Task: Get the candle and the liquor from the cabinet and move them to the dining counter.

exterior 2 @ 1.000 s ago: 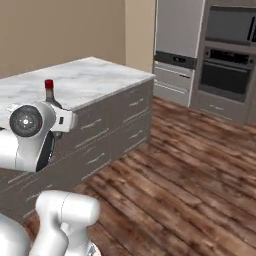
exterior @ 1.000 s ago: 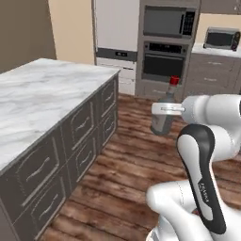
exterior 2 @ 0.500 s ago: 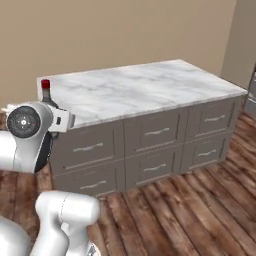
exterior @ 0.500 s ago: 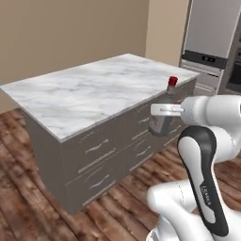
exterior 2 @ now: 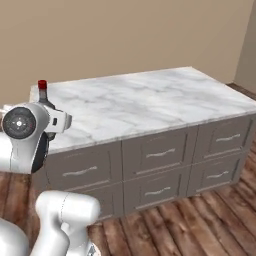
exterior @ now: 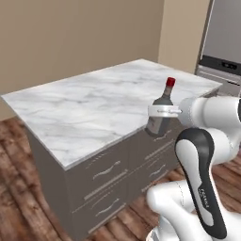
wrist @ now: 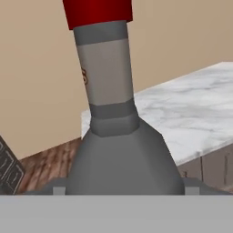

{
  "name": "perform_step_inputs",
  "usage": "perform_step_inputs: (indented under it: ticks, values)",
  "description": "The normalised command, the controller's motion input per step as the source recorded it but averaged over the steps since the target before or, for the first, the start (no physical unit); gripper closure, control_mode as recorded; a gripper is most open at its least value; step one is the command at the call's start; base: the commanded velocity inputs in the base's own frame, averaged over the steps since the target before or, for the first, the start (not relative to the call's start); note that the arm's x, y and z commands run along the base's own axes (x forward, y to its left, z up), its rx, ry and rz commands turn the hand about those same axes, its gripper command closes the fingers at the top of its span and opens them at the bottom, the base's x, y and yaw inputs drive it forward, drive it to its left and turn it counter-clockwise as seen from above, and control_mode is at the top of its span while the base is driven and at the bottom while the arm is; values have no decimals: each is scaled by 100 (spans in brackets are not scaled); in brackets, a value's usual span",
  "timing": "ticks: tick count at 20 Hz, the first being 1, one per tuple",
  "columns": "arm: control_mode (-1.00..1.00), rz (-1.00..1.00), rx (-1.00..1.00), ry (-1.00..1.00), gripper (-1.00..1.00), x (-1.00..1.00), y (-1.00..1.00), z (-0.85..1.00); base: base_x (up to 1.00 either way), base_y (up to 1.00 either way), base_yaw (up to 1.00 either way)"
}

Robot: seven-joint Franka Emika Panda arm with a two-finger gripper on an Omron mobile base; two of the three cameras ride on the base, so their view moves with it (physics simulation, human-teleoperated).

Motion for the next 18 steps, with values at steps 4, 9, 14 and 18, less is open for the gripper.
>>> perform_step_inputs:
  ticks: [4,9,14,18]
  values:
    - [100,0,0,0,100,0,0,0,75,-13,35]
    - [100,0,0,0,100,0,0,0,62,-12,51]
    - [100,0,0,0,100,0,0,0,50,-34,32]
    - [100,0,0,0,100,0,0,0,44,-42,26]
